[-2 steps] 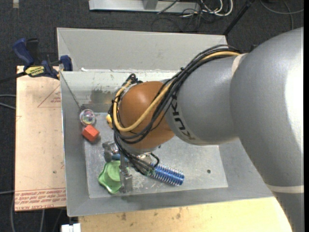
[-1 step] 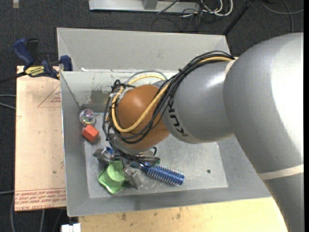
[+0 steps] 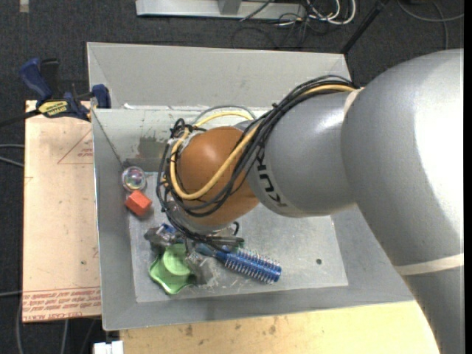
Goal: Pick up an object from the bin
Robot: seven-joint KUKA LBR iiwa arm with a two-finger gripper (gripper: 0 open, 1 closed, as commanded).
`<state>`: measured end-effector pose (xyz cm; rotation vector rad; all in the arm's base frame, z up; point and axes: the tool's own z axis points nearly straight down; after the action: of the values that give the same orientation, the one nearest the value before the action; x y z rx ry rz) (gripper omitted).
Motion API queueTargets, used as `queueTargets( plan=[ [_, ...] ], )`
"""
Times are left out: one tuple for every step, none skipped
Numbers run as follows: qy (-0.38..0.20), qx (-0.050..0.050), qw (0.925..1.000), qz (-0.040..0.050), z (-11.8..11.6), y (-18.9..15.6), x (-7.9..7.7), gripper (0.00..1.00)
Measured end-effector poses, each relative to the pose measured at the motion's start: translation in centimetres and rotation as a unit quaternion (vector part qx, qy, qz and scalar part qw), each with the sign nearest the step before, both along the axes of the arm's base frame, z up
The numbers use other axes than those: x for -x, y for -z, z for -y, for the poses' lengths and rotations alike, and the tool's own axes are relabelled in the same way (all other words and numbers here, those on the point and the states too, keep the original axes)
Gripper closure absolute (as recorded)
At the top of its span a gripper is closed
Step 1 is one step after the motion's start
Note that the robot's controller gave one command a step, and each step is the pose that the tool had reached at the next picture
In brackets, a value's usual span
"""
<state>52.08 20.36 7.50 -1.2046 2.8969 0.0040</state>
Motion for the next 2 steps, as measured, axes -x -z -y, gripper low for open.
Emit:
queueTargets(
  plan=[
    [-0.082,0.0,0.9967,0.0039,-0.3,-16.2,2.1,1.0],
    [-0.161,0.001,0.9869,-0.0033,-3.8,-8.5,2.2,1.0]
  ],
)
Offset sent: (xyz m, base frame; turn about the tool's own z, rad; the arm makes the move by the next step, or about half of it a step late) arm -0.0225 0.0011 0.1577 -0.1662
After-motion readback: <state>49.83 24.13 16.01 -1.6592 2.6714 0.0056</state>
